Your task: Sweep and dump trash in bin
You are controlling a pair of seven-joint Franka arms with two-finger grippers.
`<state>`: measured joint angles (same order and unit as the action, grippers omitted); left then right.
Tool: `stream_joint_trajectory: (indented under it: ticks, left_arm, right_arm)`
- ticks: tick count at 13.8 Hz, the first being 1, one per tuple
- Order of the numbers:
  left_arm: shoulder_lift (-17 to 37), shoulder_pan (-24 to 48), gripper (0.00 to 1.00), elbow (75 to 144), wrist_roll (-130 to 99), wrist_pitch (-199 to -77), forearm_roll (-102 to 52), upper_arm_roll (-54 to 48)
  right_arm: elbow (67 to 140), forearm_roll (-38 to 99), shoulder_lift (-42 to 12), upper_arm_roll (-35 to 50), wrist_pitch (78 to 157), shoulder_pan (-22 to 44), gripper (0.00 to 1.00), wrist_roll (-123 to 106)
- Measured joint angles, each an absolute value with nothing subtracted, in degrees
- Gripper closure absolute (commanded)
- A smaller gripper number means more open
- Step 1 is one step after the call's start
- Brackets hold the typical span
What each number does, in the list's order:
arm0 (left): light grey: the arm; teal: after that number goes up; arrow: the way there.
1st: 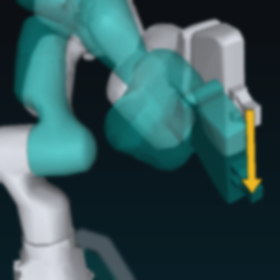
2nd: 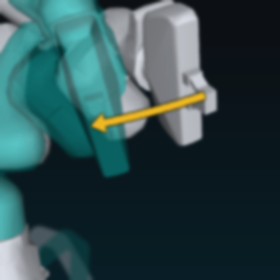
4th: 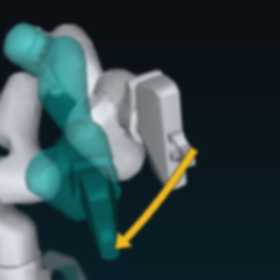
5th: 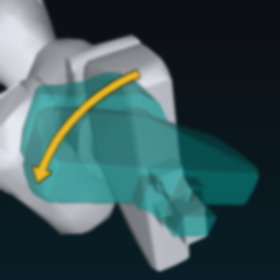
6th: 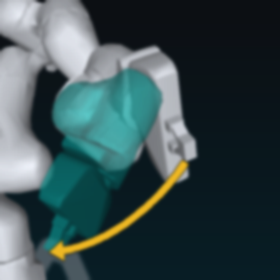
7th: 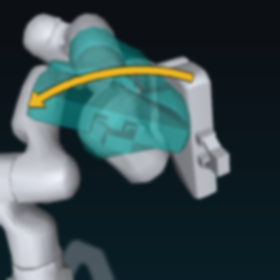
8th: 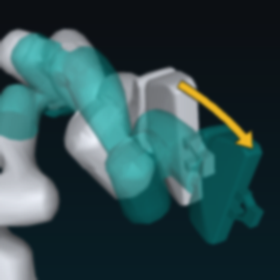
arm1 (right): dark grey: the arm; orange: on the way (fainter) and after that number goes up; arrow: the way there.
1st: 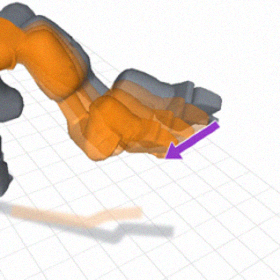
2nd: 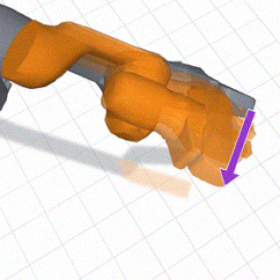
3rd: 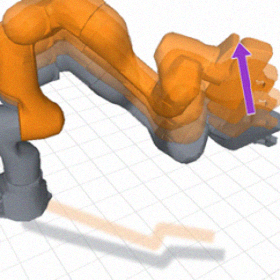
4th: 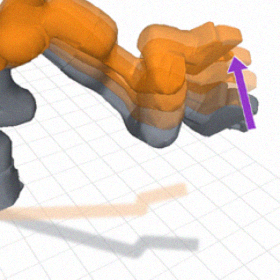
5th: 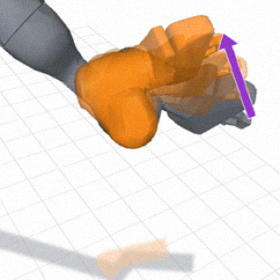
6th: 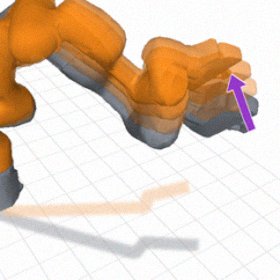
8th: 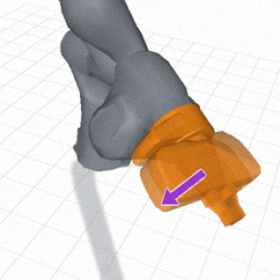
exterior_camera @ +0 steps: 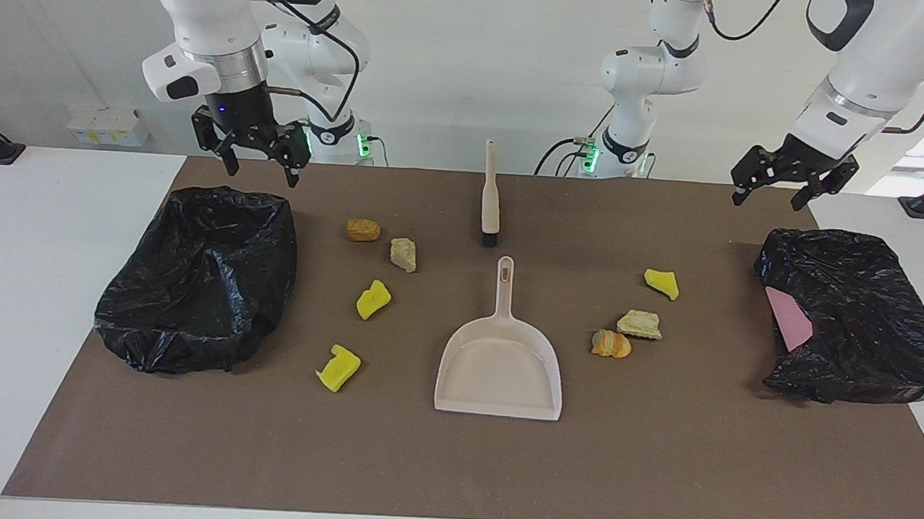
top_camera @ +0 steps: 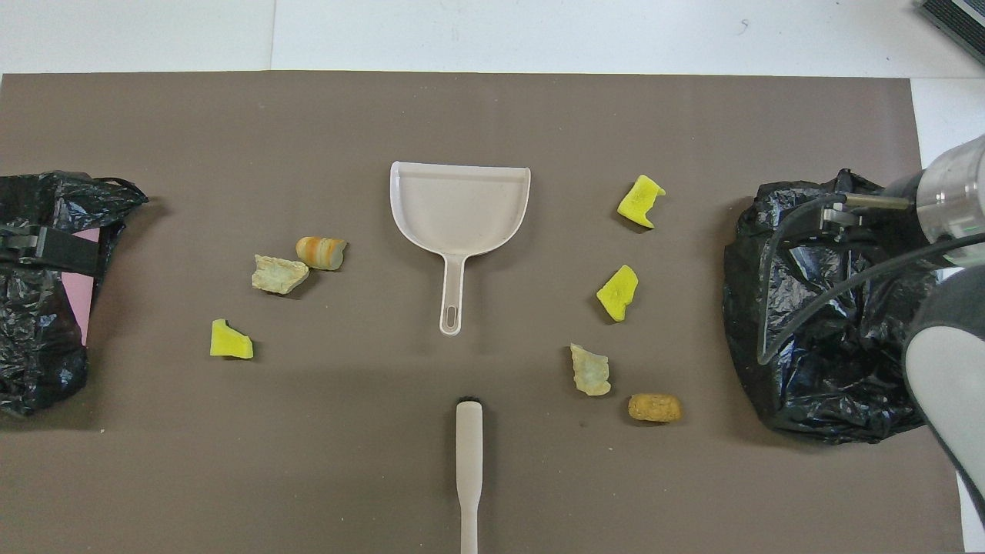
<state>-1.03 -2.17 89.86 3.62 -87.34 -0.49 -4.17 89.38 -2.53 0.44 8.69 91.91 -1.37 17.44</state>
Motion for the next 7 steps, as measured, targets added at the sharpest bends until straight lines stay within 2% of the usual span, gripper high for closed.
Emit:
stream_joint_trajectory:
  ticks: [7]
  left_arm:
    - [-1.0, -2.3, 0.0, 89.9, 3.6, -87.2, -0.5, -4.1]
  right_arm:
    - [89.4, -2.5, 0.5, 7.5, 91.9, -0.9, 0.0, 17.4]
